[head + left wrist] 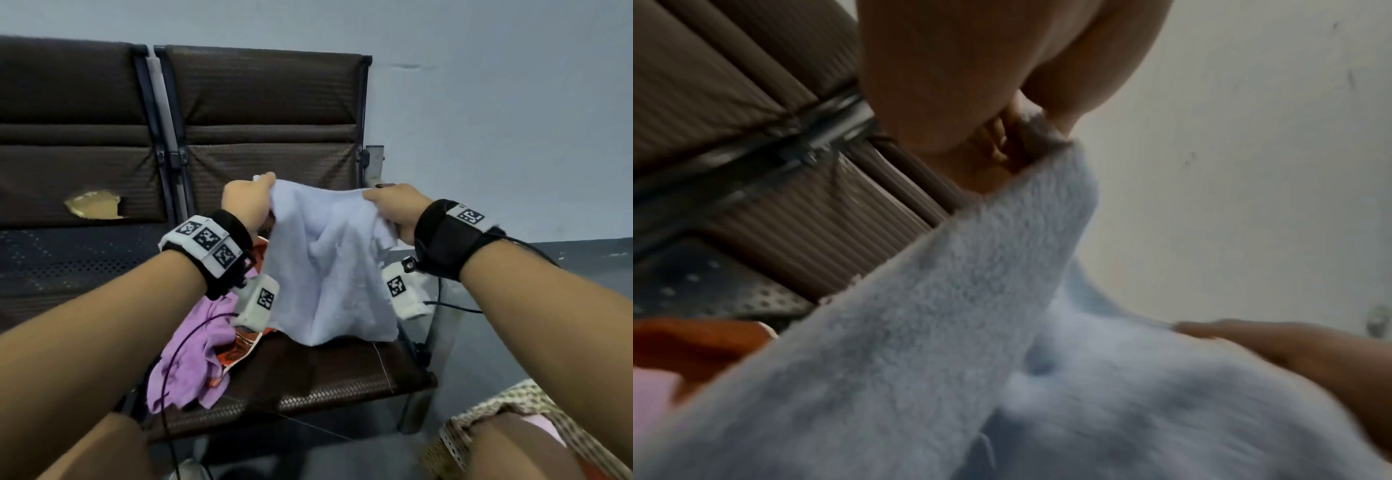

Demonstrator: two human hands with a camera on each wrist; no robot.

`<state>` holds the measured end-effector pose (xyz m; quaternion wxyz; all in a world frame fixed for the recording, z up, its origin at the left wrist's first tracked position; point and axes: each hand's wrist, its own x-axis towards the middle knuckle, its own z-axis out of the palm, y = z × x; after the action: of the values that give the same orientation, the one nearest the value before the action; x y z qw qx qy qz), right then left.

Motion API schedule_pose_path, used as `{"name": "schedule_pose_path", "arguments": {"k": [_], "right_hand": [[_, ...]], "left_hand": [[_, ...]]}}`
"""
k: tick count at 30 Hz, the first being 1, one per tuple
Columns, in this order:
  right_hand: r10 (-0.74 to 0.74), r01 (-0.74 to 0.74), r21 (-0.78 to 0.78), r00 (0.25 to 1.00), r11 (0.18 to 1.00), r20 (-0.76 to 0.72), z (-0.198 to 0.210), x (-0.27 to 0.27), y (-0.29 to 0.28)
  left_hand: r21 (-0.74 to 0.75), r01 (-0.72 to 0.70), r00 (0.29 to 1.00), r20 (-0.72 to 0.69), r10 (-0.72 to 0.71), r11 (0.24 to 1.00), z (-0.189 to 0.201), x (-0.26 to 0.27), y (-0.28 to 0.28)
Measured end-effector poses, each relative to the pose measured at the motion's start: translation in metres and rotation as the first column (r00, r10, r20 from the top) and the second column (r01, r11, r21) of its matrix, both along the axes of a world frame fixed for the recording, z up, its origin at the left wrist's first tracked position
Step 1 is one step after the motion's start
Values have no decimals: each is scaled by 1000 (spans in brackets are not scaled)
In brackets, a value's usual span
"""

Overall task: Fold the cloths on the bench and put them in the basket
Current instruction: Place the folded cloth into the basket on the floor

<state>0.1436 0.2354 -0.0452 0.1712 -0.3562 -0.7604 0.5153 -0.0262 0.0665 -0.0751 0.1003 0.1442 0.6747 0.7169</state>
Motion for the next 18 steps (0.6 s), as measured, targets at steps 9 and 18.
{"name": "schedule_pose_path", "arguments": {"k": [9, 18], "right_hand": [[250, -289, -291, 954, 912, -165, -4, -2, -38], [353, -370, -194, 928, 908, -119, -3, 1, -27]], "left_hand": [[-157, 465, 851, -189, -489, 871, -7, 85, 11], [-90, 640, 767, 116, -631, 763, -9, 41, 3]]}}
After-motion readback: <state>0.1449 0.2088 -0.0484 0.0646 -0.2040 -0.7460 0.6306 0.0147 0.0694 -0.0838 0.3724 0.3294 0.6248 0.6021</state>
